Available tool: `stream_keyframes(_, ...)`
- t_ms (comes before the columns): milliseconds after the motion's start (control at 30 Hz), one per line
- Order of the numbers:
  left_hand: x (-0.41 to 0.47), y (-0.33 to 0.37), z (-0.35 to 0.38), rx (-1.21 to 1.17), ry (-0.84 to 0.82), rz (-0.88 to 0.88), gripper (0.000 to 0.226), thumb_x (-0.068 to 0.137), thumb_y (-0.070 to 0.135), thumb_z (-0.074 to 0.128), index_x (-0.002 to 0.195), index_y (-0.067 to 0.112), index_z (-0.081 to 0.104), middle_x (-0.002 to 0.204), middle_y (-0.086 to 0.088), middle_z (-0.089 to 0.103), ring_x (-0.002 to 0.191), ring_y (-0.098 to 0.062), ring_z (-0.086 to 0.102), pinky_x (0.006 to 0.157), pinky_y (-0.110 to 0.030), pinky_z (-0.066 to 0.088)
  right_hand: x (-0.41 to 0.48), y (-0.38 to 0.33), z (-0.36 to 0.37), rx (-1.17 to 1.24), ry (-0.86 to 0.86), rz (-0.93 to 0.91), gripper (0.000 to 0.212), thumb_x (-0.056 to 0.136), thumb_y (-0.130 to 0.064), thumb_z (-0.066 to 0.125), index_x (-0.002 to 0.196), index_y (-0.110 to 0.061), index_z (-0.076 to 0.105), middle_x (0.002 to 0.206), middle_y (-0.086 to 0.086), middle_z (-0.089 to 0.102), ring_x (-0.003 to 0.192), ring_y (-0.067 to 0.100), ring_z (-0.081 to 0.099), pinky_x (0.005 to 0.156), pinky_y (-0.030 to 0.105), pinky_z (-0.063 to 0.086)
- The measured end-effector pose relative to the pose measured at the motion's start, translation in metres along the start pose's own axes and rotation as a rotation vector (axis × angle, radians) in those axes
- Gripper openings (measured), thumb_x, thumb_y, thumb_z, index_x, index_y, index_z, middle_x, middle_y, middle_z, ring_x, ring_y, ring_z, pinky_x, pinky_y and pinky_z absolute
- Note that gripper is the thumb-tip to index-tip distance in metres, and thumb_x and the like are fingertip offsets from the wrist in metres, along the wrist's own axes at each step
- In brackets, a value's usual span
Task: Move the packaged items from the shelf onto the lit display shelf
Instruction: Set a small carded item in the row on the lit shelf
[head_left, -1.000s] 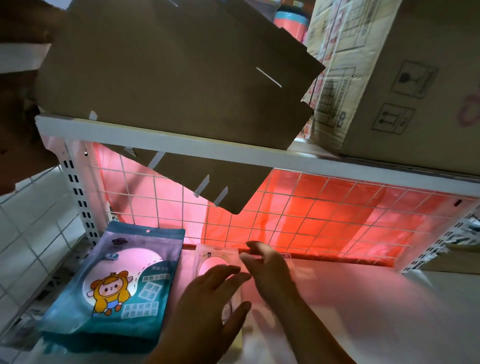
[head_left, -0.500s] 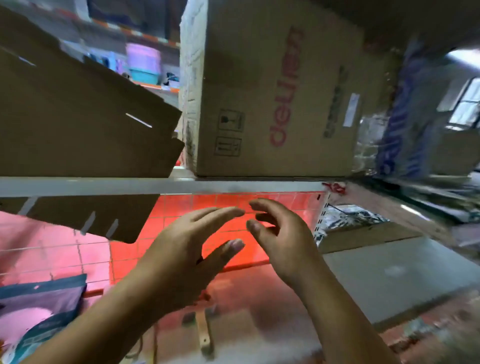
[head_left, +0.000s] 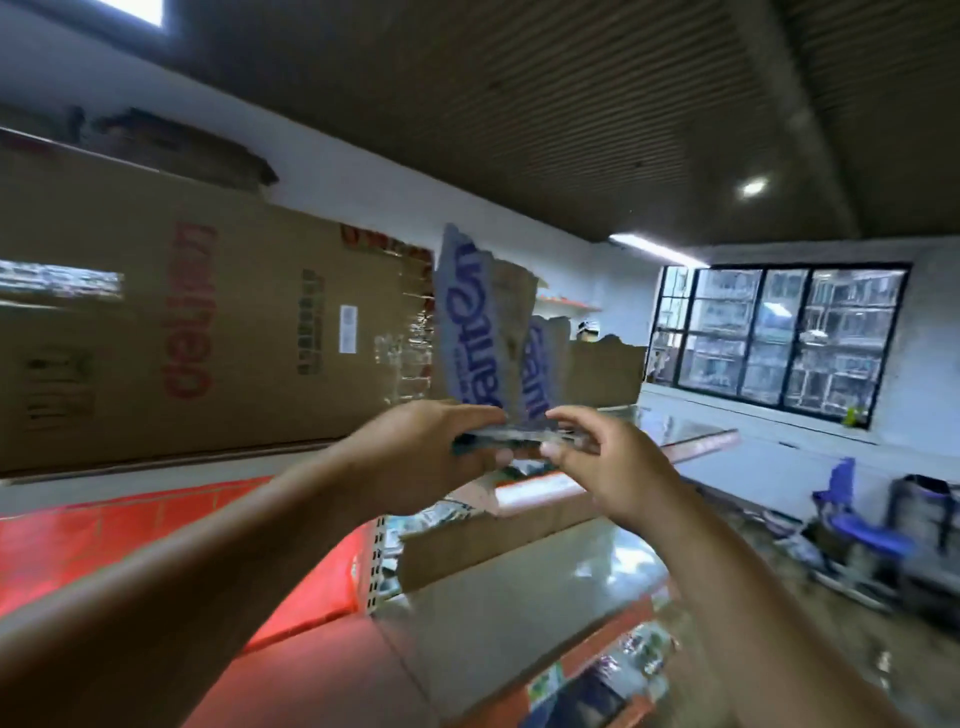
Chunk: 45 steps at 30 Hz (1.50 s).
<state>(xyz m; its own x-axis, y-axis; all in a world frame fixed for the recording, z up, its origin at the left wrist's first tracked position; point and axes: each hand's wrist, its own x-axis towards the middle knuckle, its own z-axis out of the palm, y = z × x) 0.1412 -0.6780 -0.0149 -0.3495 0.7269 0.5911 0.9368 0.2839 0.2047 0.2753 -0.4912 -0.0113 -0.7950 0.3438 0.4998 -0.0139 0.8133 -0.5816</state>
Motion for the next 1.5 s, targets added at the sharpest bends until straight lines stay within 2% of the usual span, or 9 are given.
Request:
stream_keyframes(133, 0.053, 0.045, 0.045, -0.011, -0.078, -0.008, 0.047, 0.091, 0.068, 0.055, 0.131, 0.044, 0.058, 0.128, 0.014, 0.067, 0.113, -0.013, 0.064, 0.096, -0.034, 0.054, -0.013, 0.061, -0.071, -0.087, 0.058, 0.107, 0.045, 0.089, -0.041, 0.071, 0.132, -0.03, 0.062, 0.131, -0.004, 0.063, 0.119, 0.017, 0.061, 0.101, 0.036, 0.048)
stream_keyframes(233, 0.085, 0.074, 0.08, 0.056, -0.135, 0.002, 0.056, 0.091, 0.074, 0.049, 0.138, 0.043, 0.055, 0.134, 0.014, 0.063, 0.116, -0.015, 0.062, 0.098, -0.034, 0.054, -0.024, 0.097, -0.112, -0.133, 0.08, 0.207, 0.046, 0.091, -0.039, 0.069, 0.135, -0.027, 0.059, 0.134, -0.002, 0.061, 0.117, 0.018, 0.06, 0.09, 0.03, 0.046)
stream_keyframes(433, 0.141, 0.11, 0.137, 0.176, -0.258, 0.065, 0.036, 0.096, 0.064, 0.05, 0.127, 0.047, 0.057, 0.114, 0.015, 0.068, 0.099, -0.013, 0.065, 0.082, -0.031, 0.055, -0.034, 0.157, -0.159, -0.286, 0.07, 0.326, 0.043, 0.096, -0.035, 0.063, 0.137, -0.03, 0.057, 0.132, -0.003, 0.062, 0.084, 0.01, 0.053, 0.069, 0.024, 0.043)
stream_keyframes(567, 0.177, 0.113, 0.174, 0.159, -0.281, 0.057, 0.029, 0.096, 0.061, 0.052, 0.113, 0.04, 0.061, 0.102, 0.015, 0.066, 0.09, -0.014, 0.061, 0.08, -0.033, 0.053, -0.02, 0.187, -0.171, -0.344, 0.06, 0.339, 0.045, 0.095, -0.038, 0.062, 0.139, -0.03, 0.056, 0.135, -0.005, 0.061, 0.089, 0.012, 0.052, 0.062, 0.015, 0.037)
stream_keyframes(667, 0.205, 0.103, 0.199, 0.169, -0.284, 0.044, 0.03, 0.096, 0.06, 0.052, 0.115, 0.04, 0.062, 0.103, 0.015, 0.064, 0.089, -0.013, 0.058, 0.074, -0.03, 0.046, 0.003, 0.211, -0.173, -0.389, 0.04, 0.335, 0.045, 0.096, -0.037, 0.062, 0.14, -0.03, 0.054, 0.139, -0.004, 0.059, 0.111, 0.019, 0.059, 0.074, 0.027, 0.041)
stream_keyframes(867, 0.281, 0.054, 0.244, 0.08, -0.283, -0.078, 0.059, 0.078, 0.077, 0.043, 0.121, 0.043, 0.064, 0.124, 0.016, 0.067, 0.107, -0.017, 0.064, 0.095, -0.034, 0.051, 0.072, 0.267, -0.171, -0.467, -0.003, 0.306, 0.045, 0.096, -0.033, 0.063, 0.141, -0.03, 0.053, 0.14, -0.009, 0.058, 0.116, 0.018, 0.059, 0.076, 0.027, 0.041)
stream_keyframes(1033, 0.331, 0.025, 0.257, 0.133, -0.292, -0.145, 0.044, 0.095, 0.059, 0.056, 0.133, 0.037, 0.064, 0.134, 0.009, 0.064, 0.114, -0.017, 0.061, 0.095, -0.03, 0.049, 0.145, 0.315, -0.166, -0.49, -0.028, 0.297, 0.032, 0.093, -0.036, 0.064, 0.125, -0.03, 0.063, 0.126, 0.0, 0.065, 0.106, 0.021, 0.062, 0.086, 0.033, 0.05)
stream_keyframes(1300, 0.39, -0.019, 0.269, 0.089, -0.304, -0.252, 0.044, 0.092, 0.059, 0.064, 0.127, 0.033, 0.068, 0.134, 0.005, 0.063, 0.117, -0.02, 0.057, 0.1, -0.032, 0.045, 0.235, 0.363, -0.145, -0.466, -0.075, 0.24, 0.045, 0.091, -0.045, 0.064, 0.135, -0.036, 0.057, 0.143, -0.003, 0.054, 0.104, 0.017, 0.061, 0.086, 0.033, 0.051)
stream_keyframes(1500, 0.416, -0.035, 0.284, 0.164, -0.363, -0.289, 0.039, 0.096, 0.051, 0.061, 0.126, 0.028, 0.07, 0.128, 0.004, 0.066, 0.11, -0.017, 0.059, 0.087, -0.028, 0.044, 0.283, 0.388, -0.123, -0.422, -0.126, 0.173, 0.042, 0.091, -0.045, 0.064, 0.132, -0.037, 0.059, 0.141, -0.002, 0.056, 0.109, 0.022, 0.063, 0.087, 0.035, 0.054)
